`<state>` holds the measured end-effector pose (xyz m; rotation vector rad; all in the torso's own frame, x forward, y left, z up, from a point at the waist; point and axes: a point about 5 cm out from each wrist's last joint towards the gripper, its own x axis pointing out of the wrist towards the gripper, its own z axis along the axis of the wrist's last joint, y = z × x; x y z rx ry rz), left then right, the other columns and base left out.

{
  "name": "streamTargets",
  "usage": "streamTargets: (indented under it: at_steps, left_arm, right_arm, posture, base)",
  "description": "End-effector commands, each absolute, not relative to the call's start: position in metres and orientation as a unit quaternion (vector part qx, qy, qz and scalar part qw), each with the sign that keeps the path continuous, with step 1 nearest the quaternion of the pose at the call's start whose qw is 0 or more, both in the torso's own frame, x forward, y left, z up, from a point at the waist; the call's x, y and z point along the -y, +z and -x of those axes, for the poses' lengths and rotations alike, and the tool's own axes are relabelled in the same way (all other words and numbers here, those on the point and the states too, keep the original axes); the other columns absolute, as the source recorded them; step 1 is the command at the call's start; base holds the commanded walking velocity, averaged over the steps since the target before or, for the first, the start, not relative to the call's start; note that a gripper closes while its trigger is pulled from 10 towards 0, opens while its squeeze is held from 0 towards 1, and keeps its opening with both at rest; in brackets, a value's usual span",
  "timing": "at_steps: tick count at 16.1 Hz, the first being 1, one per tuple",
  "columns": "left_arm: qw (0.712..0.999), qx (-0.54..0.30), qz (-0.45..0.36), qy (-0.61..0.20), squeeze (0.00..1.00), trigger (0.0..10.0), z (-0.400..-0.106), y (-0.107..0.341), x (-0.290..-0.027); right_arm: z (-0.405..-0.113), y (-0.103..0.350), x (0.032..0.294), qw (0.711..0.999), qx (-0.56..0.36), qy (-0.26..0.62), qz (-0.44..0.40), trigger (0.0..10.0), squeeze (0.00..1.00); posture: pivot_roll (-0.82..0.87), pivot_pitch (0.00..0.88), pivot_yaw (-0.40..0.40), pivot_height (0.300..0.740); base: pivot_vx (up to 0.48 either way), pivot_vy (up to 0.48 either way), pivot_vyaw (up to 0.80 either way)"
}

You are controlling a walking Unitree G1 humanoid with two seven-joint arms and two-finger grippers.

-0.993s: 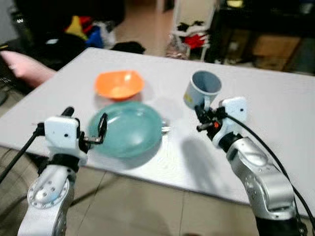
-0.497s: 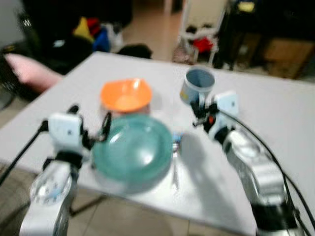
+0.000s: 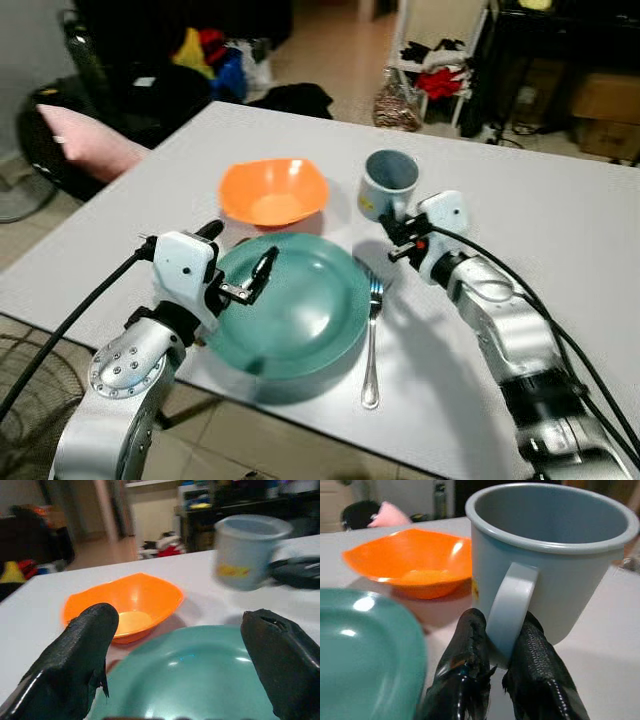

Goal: Setting the table

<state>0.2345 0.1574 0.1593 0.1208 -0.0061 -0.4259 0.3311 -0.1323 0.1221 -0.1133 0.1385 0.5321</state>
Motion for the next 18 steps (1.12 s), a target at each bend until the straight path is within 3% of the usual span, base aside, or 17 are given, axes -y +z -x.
streamTargets:
  at_steps: [1,8,17,18]
  left_arm:
    - [0.97,-0.004,-0.053,-0.237,0.0,10.0,-0.235,0.159,-0.151]
    - [0.937,-0.045,-0.04,-0.344,0.0,10.0,-0.222,0.156,-0.135]
    - [0.929,-0.055,-0.04,-0.363,0.0,10.0,-0.22,0.158,-0.131]
    - [0.929,-0.057,-0.04,-0.363,0.0,10.0,-0.219,0.157,-0.131]
  right_arm:
    - [-0.337,0.125,0.13,0.957,-0.057,0.277,0.06,10.0,0.0]
    - [-0.362,0.117,0.124,0.943,-0.086,0.305,0.102,10.0,0.0]
    - [-0.374,0.116,0.115,0.942,-0.106,0.306,0.088,10.0,0.0]
    - [-0.375,0.116,0.114,0.942,-0.109,0.306,0.087,10.0,0.09]
  posture:
    - [-0.1,0.0,0.052,0.74]
    - [-0.08,0.0,0.056,0.74]
    - [-0.06,0.0,0.06,0.74]
    - [-0.06,0.0,0.061,0.74]
  base:
    - [0.0,0.0,0.0]
    - [0.0,0.0,0.0]
    - [0.0,0.0,0.0]
    - [0.0,0.0,0.0]
